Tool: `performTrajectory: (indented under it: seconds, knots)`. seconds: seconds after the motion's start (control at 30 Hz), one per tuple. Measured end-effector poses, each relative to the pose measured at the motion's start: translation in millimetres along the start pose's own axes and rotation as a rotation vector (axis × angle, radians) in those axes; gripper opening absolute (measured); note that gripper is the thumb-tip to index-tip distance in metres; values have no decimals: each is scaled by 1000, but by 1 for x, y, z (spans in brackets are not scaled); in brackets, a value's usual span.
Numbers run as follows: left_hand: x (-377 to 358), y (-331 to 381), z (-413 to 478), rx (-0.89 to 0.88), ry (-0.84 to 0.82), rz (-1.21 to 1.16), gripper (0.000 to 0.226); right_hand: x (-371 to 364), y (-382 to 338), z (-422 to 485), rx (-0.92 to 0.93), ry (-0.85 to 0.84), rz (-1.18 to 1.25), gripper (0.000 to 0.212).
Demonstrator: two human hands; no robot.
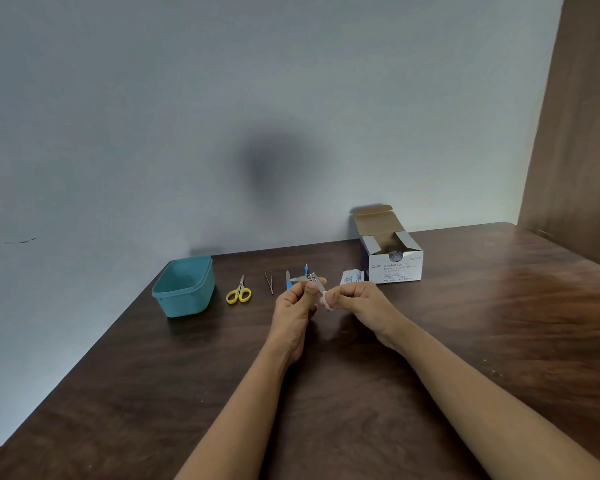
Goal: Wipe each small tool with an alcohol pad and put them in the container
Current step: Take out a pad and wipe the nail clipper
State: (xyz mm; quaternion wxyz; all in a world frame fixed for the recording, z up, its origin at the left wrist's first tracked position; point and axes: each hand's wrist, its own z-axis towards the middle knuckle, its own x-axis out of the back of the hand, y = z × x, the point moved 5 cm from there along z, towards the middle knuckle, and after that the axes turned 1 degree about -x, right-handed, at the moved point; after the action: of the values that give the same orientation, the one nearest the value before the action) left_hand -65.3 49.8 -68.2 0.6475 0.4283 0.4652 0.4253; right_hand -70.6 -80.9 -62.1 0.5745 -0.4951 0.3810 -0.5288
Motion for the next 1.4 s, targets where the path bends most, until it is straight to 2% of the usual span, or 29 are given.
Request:
performTrajectory:
  seconds: [0.23,0.4,0.53,0.73,0.87,1.0,1.27,1.4]
  knots:
    - [4,-1,1,30,88,-75,17,-1,-3,-2,-3,-6,27,14]
    - [2,2,-1,-6,64,-65,25,-3,-8,-6,23,-8,69,7]
    - [1,2,-1,-13,80,-47,15,-2,-9,-6,40,48,85,8]
    - [-3,3,-3,-22,42,13,10,3,-6,-5,19,148,153,26]
    - [-2,2,-2,-9,51,-6,9,3,-3,-3,-20,96,130,33]
    - [-1,2,-2,5,40,-31,9,-1,-3,-4,0,30,171,32]
    - [-5,4,-2,6,14,64,13,5,-5,-4,13,111,217,34]
    - [-3,4,-4,23,26,48,14,5,-7,-5,-11,97,177,34]
